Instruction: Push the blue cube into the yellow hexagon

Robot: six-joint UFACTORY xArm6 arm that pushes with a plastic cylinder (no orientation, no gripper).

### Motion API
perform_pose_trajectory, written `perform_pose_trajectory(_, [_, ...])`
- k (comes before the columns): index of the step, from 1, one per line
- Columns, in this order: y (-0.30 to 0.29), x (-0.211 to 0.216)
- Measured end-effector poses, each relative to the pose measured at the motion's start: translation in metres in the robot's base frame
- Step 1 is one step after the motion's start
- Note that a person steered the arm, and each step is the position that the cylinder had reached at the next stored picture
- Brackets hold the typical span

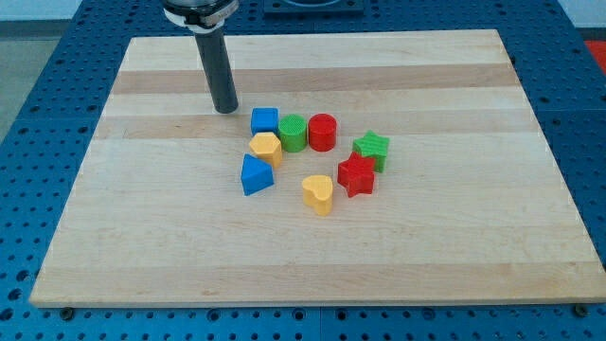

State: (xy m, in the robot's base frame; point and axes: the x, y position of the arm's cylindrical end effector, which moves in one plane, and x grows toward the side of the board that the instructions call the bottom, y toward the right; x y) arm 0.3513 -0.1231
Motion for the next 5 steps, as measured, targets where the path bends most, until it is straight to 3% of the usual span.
perform_pose_trajectory(5, [0.034,0.041])
